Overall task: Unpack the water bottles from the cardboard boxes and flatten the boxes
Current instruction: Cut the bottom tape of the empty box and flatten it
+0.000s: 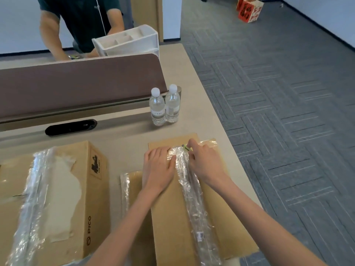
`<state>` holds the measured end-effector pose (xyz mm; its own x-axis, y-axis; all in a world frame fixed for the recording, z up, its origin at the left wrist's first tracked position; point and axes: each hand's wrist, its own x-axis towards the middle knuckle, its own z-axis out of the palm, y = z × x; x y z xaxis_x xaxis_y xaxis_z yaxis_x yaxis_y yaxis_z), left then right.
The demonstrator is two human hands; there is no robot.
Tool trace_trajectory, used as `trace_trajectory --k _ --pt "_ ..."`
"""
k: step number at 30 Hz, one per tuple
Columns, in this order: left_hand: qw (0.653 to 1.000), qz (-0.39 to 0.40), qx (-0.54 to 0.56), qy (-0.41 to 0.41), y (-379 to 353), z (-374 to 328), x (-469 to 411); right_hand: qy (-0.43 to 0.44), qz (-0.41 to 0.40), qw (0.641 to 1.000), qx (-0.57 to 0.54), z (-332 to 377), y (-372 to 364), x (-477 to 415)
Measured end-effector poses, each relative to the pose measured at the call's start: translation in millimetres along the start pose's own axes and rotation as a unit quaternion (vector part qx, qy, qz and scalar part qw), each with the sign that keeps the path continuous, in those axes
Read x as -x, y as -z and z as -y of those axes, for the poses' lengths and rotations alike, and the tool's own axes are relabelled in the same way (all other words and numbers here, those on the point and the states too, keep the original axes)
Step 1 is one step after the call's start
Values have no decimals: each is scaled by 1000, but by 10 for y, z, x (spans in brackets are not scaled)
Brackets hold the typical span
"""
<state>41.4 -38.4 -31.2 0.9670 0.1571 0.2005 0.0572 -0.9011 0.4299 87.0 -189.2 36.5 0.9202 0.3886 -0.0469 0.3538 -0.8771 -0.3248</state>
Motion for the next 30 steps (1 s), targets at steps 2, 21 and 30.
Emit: trace_trajectory --k 2,21,30 --pt "1000 12 4 0 8 9 1 -12 -2 1000 11 57 10 14" --pt "999 15 -12 -44 -45 159 -82 -92 25 985 140 526 100 12" --pt "998 9 -45 -51 -67 154 -71 -100 37 980 168 514 25 136"
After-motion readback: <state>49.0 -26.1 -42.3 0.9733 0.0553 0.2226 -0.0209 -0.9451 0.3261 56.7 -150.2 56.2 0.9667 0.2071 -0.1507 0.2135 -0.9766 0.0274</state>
